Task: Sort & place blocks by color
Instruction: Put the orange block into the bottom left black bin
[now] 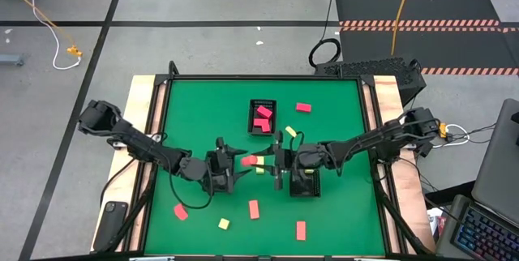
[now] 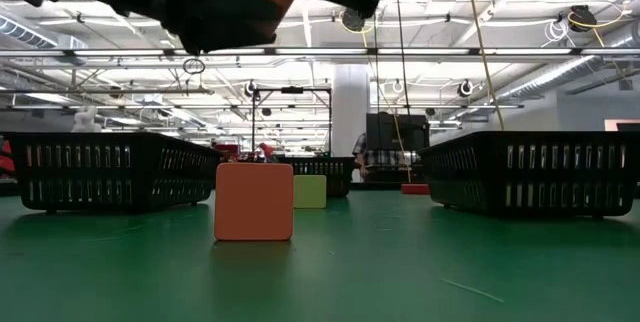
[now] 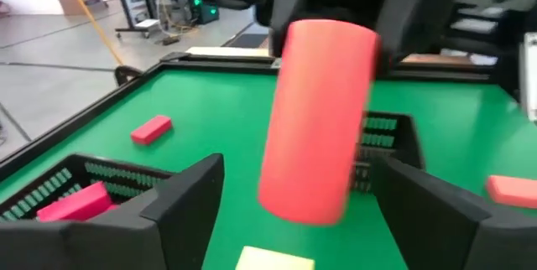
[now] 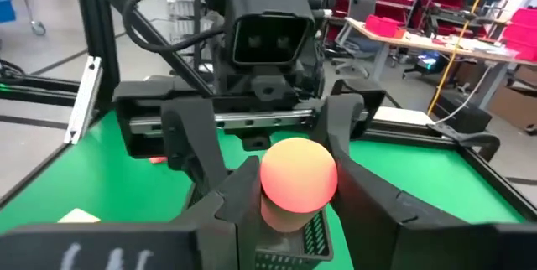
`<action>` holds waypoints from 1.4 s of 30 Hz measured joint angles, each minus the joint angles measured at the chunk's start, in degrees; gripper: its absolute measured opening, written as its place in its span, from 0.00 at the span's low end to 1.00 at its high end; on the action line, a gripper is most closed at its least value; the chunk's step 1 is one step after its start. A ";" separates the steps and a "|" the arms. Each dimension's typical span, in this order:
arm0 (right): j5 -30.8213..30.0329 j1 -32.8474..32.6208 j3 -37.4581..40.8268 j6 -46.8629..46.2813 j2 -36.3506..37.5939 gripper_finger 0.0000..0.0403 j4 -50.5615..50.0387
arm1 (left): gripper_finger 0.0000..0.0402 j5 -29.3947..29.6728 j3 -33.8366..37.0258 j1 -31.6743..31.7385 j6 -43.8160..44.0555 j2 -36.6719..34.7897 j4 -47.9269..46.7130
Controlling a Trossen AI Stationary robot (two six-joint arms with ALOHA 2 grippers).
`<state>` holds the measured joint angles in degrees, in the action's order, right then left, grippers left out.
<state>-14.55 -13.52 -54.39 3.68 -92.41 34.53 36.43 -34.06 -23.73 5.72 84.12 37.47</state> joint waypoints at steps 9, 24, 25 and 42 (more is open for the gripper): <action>-0.26 0.12 0.00 -0.01 -2.11 0.29 1.38 | 0.53 -0.82 0.00 0.66 0.41 0.04 0.49; 2.42 2.14 0.00 -3.33 -2.16 0.43 1.85 | 0.33 -0.40 0.00 0.67 1.90 -0.03 -0.77; 2.41 2.23 0.00 -3.35 -2.16 0.44 1.85 | 0.33 -0.33 0.00 0.69 2.63 -0.07 -1.52; 2.27 2.81 0.00 -2.53 -2.16 0.57 -9.54 | 0.33 4.18 0.04 0.86 33.59 -10.80 -35.21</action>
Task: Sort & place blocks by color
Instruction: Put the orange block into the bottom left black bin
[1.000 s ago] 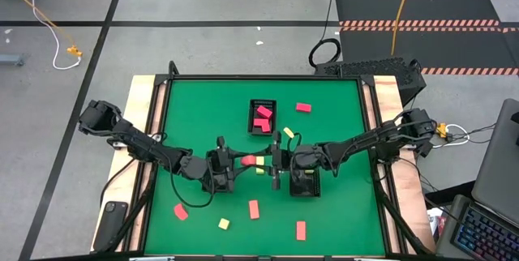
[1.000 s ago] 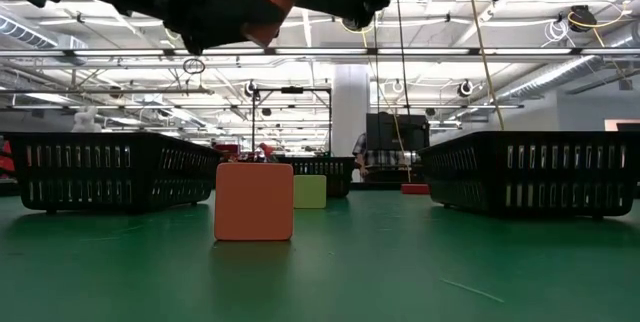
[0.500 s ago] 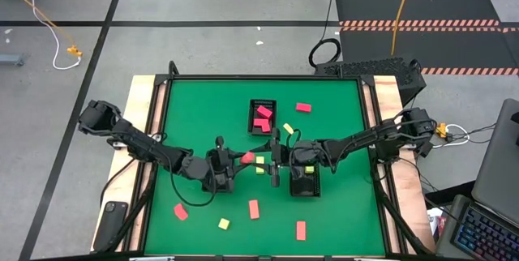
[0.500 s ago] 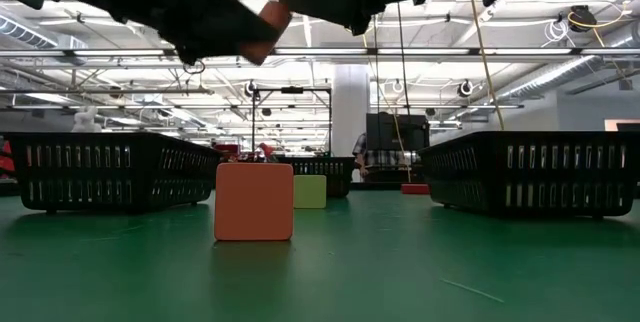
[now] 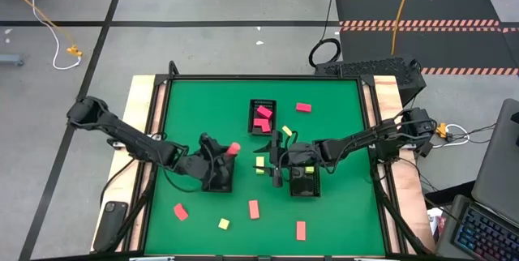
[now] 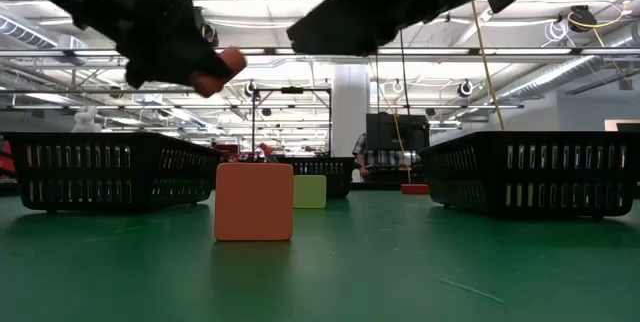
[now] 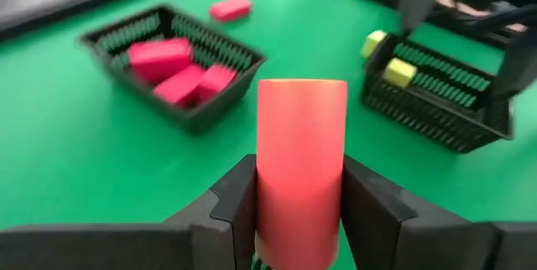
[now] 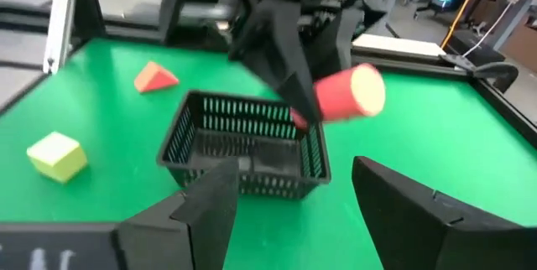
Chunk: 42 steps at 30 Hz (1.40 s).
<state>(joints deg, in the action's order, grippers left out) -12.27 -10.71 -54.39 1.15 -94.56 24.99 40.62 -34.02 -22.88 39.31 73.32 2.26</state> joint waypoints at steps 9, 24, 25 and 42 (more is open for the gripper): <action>0.07 1.02 -0.02 0.43 0.02 0.56 -3.09 | 0.33 -5.39 0.02 -2.15 8.86 -2.14 -12.23; 0.11 1.30 -0.02 -0.47 0.02 0.56 -3.40 | 0.80 -4.56 0.02 -3.41 9.93 -2.17 -15.03; 0.13 1.30 -0.02 -0.46 0.02 0.56 -3.48 | 0.83 -4.58 0.02 -3.41 10.09 -2.17 -15.03; 0.15 1.73 -0.02 0.50 0.36 0.56 -3.93 | 0.71 -10.66 -0.04 -3.51 13.81 -4.37 -14.75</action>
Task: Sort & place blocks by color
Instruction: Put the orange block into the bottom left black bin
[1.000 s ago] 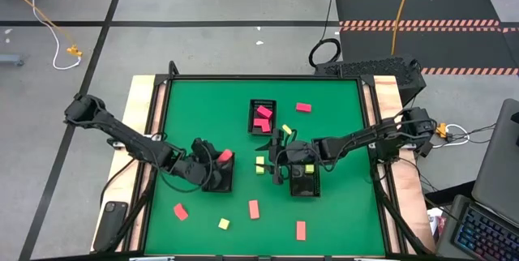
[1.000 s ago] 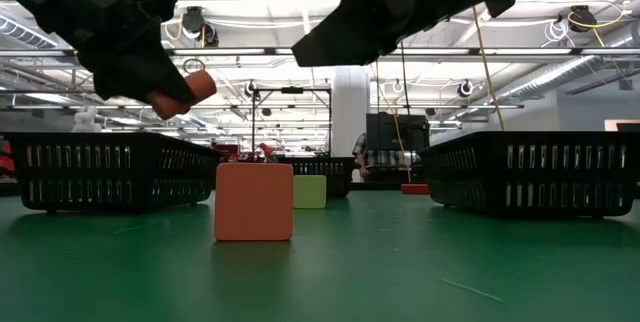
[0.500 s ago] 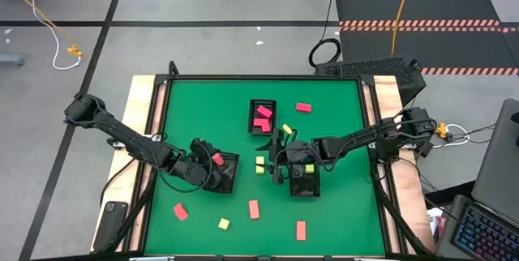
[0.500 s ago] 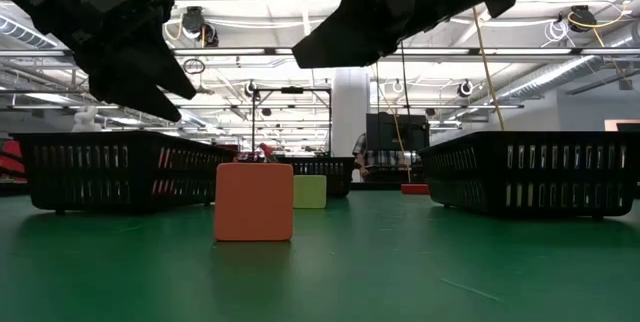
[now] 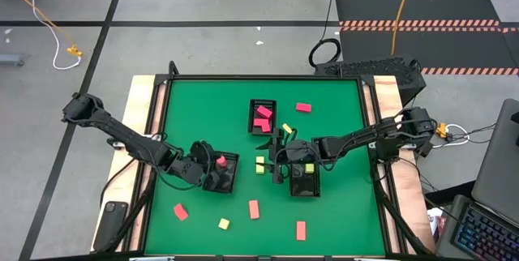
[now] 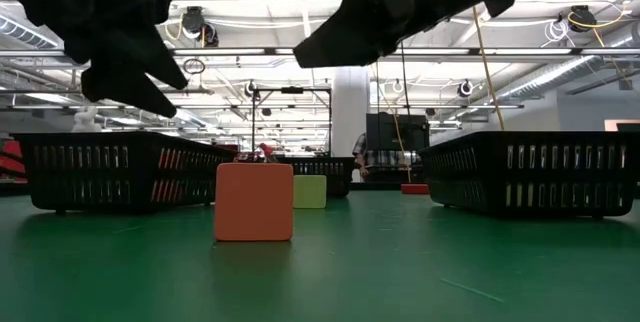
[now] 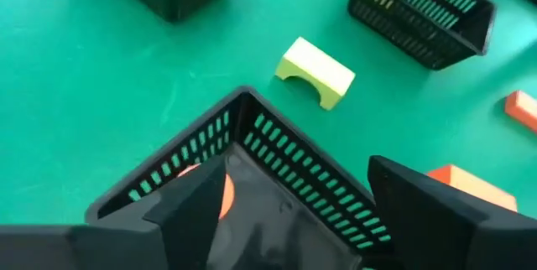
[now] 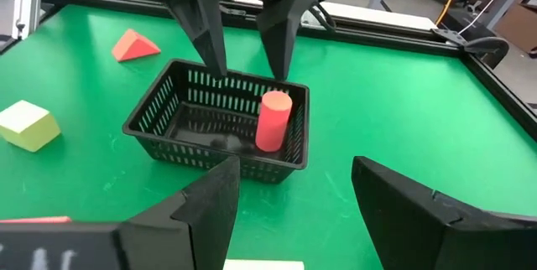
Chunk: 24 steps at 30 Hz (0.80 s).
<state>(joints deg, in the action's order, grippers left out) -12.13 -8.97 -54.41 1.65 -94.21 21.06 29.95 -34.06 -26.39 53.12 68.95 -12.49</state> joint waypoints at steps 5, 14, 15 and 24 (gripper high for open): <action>-0.02 0.00 0.00 -0.02 0.50 0.56 0.07 | 0.62 0.03 0.00 1.47 -0.04 -0.02 -4.35; -0.02 0.00 0.00 0.64 0.76 0.56 0.04 | 0.56 0.09 0.00 4.84 -1.80 1.86 -7.04; -0.02 0.07 0.00 0.68 0.76 0.56 0.09 | 0.56 0.11 0.00 5.28 -2.02 2.49 -6.93; -0.02 0.44 0.00 0.68 0.76 0.56 -0.37 | 0.56 -4.89 -0.16 6.66 -2.03 6.60 -5.13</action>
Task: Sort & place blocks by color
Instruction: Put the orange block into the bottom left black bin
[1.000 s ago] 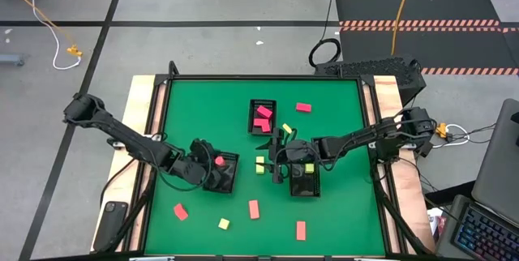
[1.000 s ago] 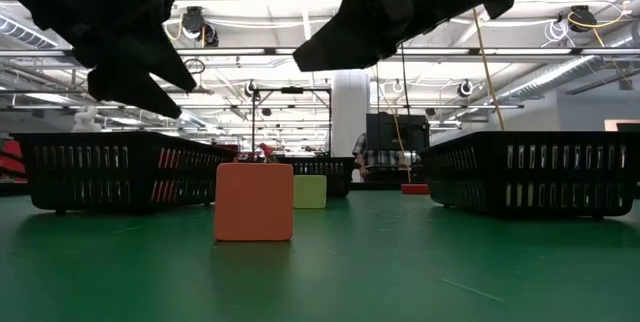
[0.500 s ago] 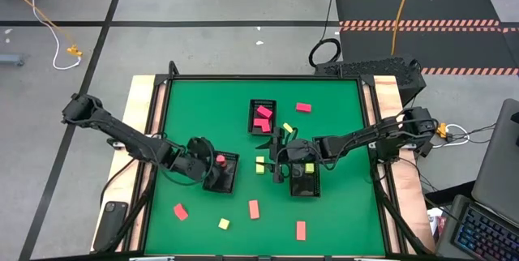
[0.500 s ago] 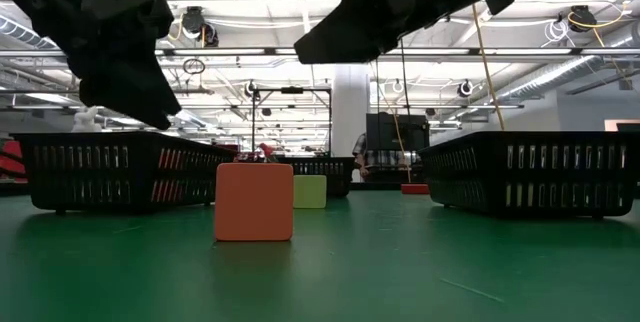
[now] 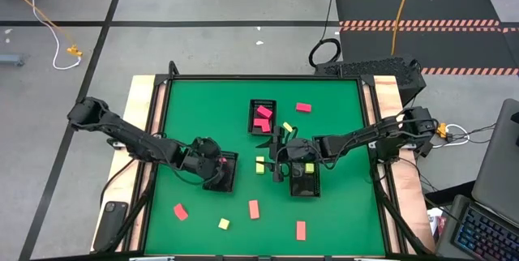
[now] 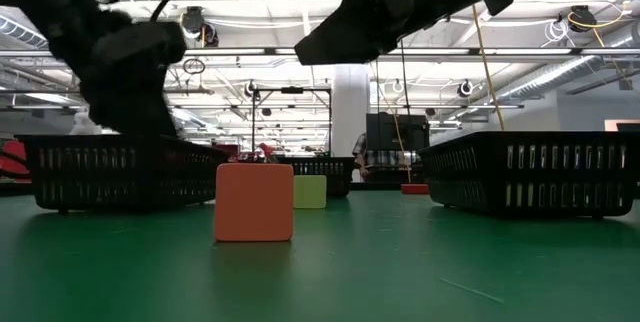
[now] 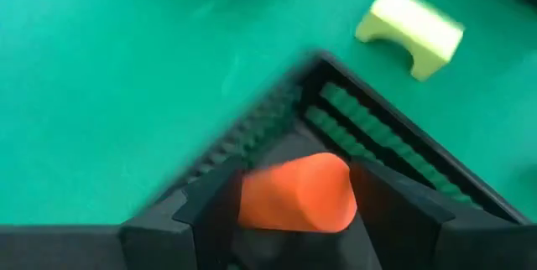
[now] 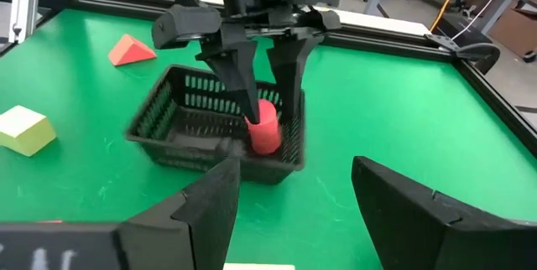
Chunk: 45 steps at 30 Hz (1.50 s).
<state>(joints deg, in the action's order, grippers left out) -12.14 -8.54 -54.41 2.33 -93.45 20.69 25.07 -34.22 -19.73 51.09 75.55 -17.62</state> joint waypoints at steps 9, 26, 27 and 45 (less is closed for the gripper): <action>0.00 0.11 0.00 -0.09 0.00 0.56 -0.46 | 0.56 -0.43 0.25 -0.26 -0.13 0.14 0.81; 0.00 0.11 0.00 -0.04 0.35 0.56 -3.23 | 0.56 -8.50 -12.31 -5.29 -4.50 -1.03 -10.63; 0.00 0.11 0.00 -0.02 0.35 0.56 -3.47 | 0.56 -8.78 -13.26 -6.25 -4.53 -1.02 -12.58; 0.24 0.04 0.00 -0.11 0.37 0.56 -4.10 | 0.56 -17.77 -16.89 -25.64 -2.63 -0.92 -25.37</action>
<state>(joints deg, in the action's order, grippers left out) -11.90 -8.49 -54.41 2.21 -93.08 16.59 7.30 -51.11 -45.37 48.46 74.63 -42.98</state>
